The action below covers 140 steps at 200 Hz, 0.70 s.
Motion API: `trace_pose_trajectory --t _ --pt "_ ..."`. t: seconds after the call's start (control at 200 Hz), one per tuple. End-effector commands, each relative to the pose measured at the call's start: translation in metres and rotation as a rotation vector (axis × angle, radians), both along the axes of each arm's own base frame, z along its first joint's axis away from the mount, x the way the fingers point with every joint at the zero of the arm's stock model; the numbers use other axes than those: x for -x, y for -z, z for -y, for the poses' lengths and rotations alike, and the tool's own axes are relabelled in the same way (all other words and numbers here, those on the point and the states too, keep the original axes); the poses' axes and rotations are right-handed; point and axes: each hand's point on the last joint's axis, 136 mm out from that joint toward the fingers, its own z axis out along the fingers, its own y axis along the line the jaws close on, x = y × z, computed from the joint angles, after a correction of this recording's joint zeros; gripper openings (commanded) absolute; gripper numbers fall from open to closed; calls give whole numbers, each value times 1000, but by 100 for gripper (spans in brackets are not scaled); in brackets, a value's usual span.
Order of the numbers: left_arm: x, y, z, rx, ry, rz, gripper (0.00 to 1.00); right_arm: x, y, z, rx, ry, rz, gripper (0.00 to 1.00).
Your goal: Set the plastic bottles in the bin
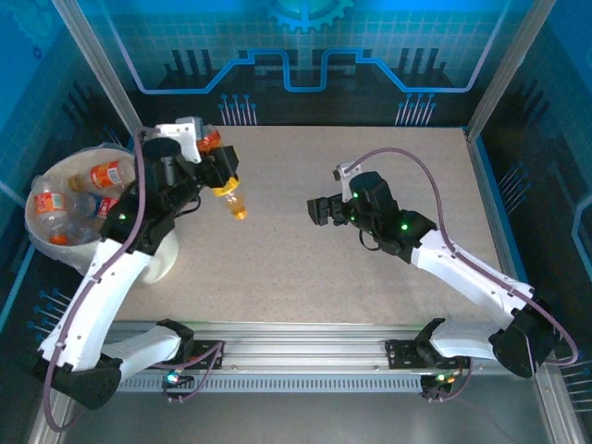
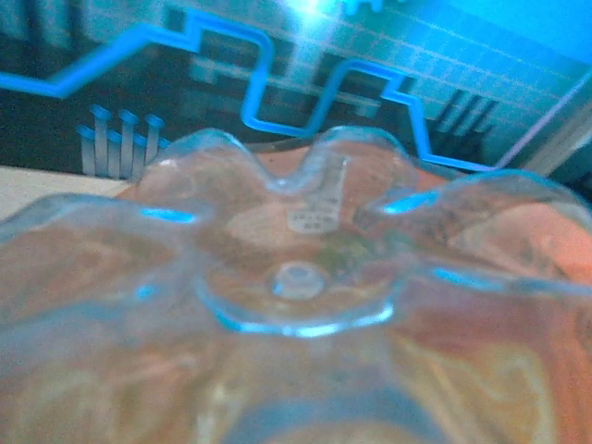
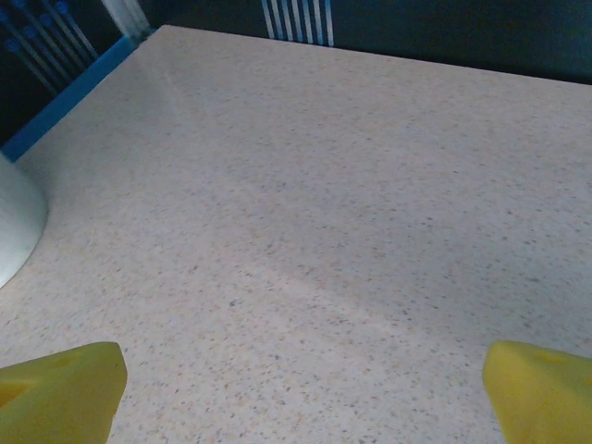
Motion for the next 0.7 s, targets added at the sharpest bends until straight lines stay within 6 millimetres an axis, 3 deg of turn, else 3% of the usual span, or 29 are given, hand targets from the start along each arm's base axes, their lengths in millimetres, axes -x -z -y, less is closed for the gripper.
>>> trace_pose_trajectory --t 0.0,0.17,0.32,0.565,0.695 --pt "20 -17 -49 -267 -158 3 52 -9 -8 7 -32 64 16 100" --pt "38 -63 -91 -411 -343 91 53 -13 -6 4 -19 54 2 100" --pt "44 -81 -135 -607 -572 85 54 -14 -8 4 -25 48 2 100" --pt "35 -67 -200 -714 -770 -13 54 -14 -8 5 -27 46 -2 100" --pt "28 -37 -238 -726 -847 -100 54 -14 -8 5 -33 48 -5 100"
